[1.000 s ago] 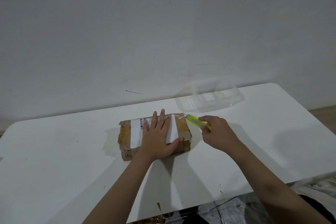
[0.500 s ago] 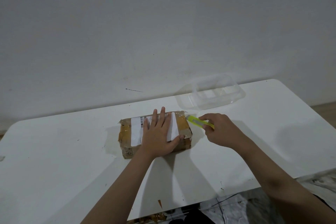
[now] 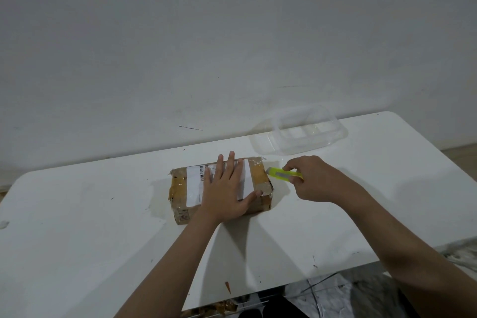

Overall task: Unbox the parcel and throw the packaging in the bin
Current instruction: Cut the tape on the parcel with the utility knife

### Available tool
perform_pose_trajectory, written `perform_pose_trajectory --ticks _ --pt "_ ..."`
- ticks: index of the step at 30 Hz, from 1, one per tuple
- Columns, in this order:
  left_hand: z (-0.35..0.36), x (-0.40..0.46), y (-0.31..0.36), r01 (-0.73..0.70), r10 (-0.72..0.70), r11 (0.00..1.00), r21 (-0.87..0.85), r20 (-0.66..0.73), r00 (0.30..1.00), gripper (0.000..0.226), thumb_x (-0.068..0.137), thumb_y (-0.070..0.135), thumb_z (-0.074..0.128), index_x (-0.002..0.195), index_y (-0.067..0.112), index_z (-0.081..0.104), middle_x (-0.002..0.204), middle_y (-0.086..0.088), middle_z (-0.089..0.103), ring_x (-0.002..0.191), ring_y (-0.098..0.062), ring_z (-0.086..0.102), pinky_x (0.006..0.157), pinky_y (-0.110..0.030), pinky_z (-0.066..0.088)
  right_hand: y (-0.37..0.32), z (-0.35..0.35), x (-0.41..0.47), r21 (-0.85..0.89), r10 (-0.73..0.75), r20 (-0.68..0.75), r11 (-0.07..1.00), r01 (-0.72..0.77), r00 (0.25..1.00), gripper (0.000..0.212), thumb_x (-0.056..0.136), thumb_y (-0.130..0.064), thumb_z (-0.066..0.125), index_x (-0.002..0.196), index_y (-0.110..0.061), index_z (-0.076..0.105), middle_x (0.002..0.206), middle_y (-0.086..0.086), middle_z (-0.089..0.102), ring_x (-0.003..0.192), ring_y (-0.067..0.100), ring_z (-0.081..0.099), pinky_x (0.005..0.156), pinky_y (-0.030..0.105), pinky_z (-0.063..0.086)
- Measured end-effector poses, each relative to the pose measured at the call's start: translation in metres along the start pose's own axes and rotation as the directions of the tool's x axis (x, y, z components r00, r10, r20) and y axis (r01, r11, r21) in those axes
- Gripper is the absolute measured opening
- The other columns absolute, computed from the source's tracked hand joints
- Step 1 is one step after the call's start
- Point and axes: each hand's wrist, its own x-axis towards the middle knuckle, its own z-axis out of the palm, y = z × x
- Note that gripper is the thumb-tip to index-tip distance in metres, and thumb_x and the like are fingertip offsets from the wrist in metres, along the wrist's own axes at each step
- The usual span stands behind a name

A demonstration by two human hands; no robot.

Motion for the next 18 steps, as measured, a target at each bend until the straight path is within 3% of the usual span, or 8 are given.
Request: perform_pose_trajectory --ticks 5,9,12,15,18 --pt "-0.001 0.0 -0.001 -0.008 0.008 1.0 0.012 0.005 1.0 0.098 0.073 0.083 0.011 0.151 0.025 0.007 0.159 0.004 -0.013 0.146 -0.022 -0.015 0.114 -0.053 -0.003 -0.008 -0.002 -0.009 -0.041 -0.003 0.0 0.999 0.003 1.0 0.035 0.087 -0.015 0.052 0.121 -0.019 0.057 0.116 0.006 0.059 0.079 0.019 0.052 0.067 0.029 0.047" --pt "-0.001 0.002 -0.002 -0.001 0.001 1.0 0.006 0.014 1.0 0.1 0.071 0.085 0.007 0.151 0.025 0.007 0.159 0.004 -0.012 0.146 -0.022 -0.013 0.115 -0.054 0.0 -0.011 0.002 -0.019 -0.075 -0.026 0.027 0.997 0.028 0.999 0.032 0.086 -0.014 0.051 0.117 -0.018 0.059 0.109 0.006 0.061 0.075 0.018 0.053 0.055 0.022 0.04" --pt "-0.002 0.004 -0.001 0.01 -0.01 1.0 0.005 0.019 1.0 0.104 0.068 0.087 0.003 0.151 0.024 0.008 0.159 0.003 -0.01 0.146 -0.023 -0.012 0.115 -0.054 0.001 -0.008 0.01 -0.029 -0.041 -0.028 0.008 0.999 0.028 1.0 0.031 0.088 -0.016 0.05 0.117 -0.018 0.059 0.106 0.005 0.063 0.079 0.019 0.055 0.058 0.023 0.041" --pt "-0.002 0.003 -0.001 0.003 -0.002 1.0 -0.011 0.026 1.0 0.101 0.07 0.085 0.011 0.151 0.025 0.008 0.159 0.004 -0.011 0.146 -0.022 -0.013 0.115 -0.053 -0.001 -0.004 0.015 -0.035 0.018 -0.017 -0.055 1.0 0.018 0.998 0.031 0.087 -0.013 0.05 0.116 -0.017 0.06 0.09 0.001 0.061 0.066 0.011 0.049 0.052 0.02 0.034" --pt "-0.002 0.003 -0.002 0.006 -0.006 1.0 -0.022 0.029 1.0 0.097 0.072 0.082 0.012 0.151 0.026 0.006 0.159 0.005 -0.012 0.146 -0.021 -0.014 0.115 -0.053 -0.003 -0.006 0.012 -0.038 0.076 0.023 -0.162 0.997 -0.01 0.986 0.031 0.087 -0.011 0.049 0.115 -0.014 0.061 0.096 0.006 0.069 0.078 0.021 0.06 0.066 0.033 0.05"
